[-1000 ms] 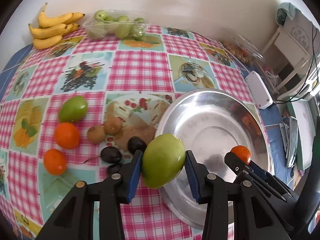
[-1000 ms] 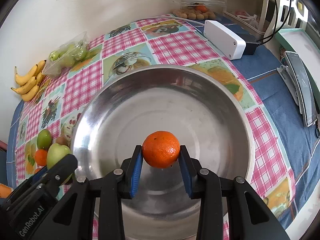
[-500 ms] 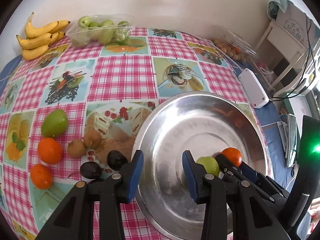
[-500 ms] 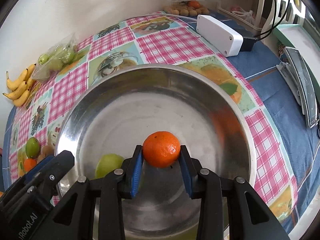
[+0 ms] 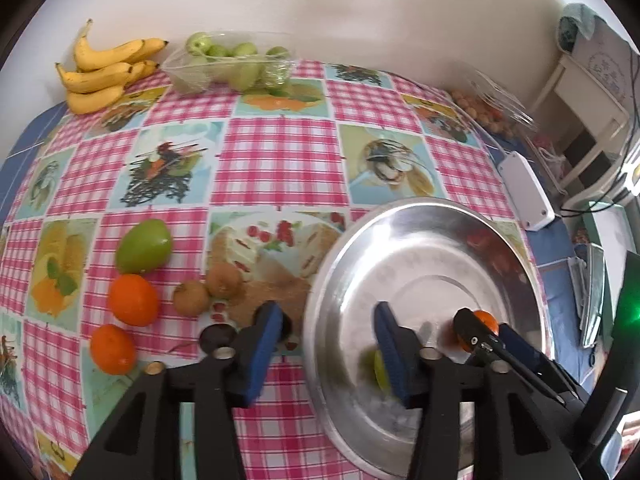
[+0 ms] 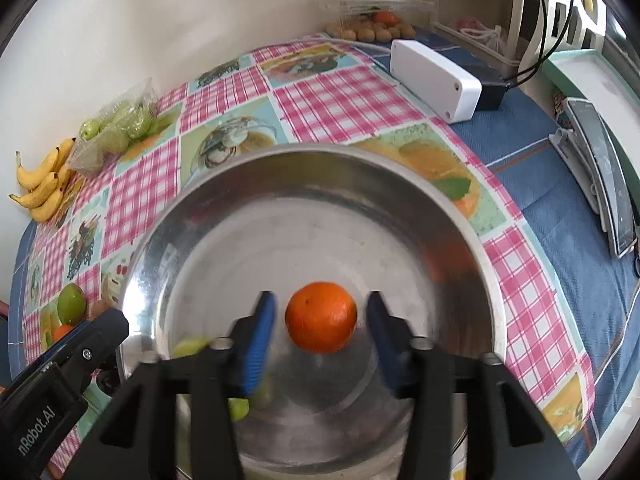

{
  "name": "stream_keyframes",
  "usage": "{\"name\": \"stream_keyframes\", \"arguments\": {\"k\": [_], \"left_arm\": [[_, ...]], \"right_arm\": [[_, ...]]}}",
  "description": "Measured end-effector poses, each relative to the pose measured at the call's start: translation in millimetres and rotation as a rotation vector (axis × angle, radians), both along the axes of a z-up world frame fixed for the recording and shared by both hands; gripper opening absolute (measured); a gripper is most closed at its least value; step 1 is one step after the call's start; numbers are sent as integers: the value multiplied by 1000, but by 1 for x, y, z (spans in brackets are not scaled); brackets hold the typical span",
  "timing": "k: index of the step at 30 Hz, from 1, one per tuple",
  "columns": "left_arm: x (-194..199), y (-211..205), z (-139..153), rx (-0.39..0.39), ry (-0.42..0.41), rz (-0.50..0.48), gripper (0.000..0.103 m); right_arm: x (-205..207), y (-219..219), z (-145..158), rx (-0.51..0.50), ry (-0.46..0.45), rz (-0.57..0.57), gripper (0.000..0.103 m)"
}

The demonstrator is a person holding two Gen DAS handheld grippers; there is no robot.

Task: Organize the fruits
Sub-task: 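Open the left gripper over the bowl while the right gripper releases the orange inside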

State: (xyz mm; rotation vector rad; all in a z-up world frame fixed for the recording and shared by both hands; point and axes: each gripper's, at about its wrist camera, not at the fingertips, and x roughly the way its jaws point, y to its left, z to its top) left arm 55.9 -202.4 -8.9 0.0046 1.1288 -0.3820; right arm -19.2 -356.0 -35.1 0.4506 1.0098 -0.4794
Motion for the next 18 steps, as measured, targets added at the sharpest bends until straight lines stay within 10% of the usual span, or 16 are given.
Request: {"name": "stream_keyframes", "arguments": {"k": [13, 18], "left_arm": [[11, 35, 1, 67, 1, 167, 103], [13, 47, 2, 72, -3, 219, 103]], "right_arm": [[5, 9, 13, -34, -41, 39, 90], [10, 17, 14, -2, -37, 70, 96]]}}
